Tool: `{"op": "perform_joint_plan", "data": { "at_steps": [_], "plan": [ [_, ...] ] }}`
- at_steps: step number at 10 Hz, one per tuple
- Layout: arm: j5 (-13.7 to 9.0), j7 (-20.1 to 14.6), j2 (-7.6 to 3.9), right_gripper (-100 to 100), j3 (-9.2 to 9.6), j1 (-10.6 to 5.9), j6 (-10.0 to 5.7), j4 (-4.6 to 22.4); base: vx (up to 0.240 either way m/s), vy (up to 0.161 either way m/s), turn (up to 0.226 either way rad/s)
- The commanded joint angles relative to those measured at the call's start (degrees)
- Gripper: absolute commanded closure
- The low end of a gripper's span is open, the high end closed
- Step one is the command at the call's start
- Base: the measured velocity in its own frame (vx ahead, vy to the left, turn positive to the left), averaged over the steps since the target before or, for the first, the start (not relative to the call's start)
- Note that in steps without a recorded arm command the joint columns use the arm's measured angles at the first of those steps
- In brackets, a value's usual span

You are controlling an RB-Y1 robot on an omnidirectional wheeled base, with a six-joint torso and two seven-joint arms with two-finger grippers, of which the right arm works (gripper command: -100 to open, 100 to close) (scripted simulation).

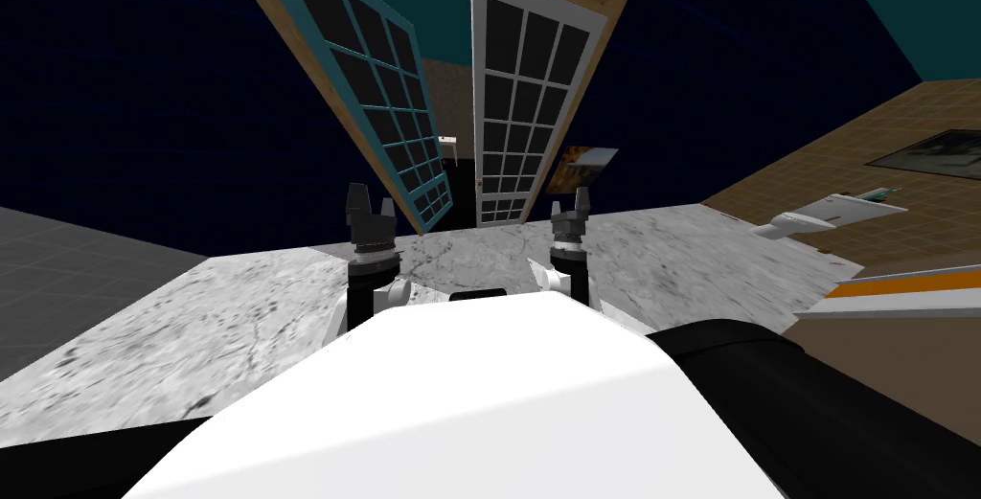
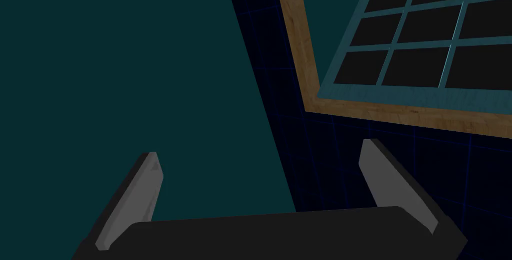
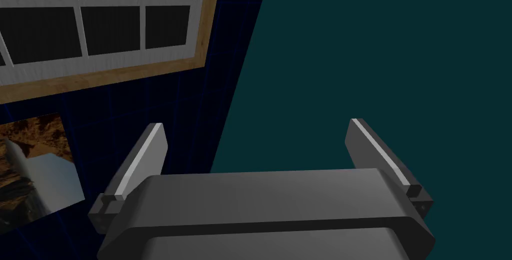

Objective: Push the door open

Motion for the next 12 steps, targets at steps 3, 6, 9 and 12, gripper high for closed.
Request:
{"op": "perform_joint_plan", "data": {
  "at_steps": [3, 6, 9, 12],
  "plan": [
    [-2.35, -2.36, -1.01, -100, 2.24, -1.03, -1.45, 3.45, 0.169, 0.009, -0.013],
    [-4.94, -4.97, -1.91, -100, 4.73, -2.17, -3.05, 7.27, 0.158, 0.000, -0.014],
    [-7.13, -7.17, -2.56, -100, 6.82, -3.12, -4.40, 10.48, 0.152, 0.013, -0.012],
    [-8.91, -8.96, -3.05, -100, 8.52, -3.90, -5.50, 13.11, 0.104, 0.006, -0.010]
  ]
}}
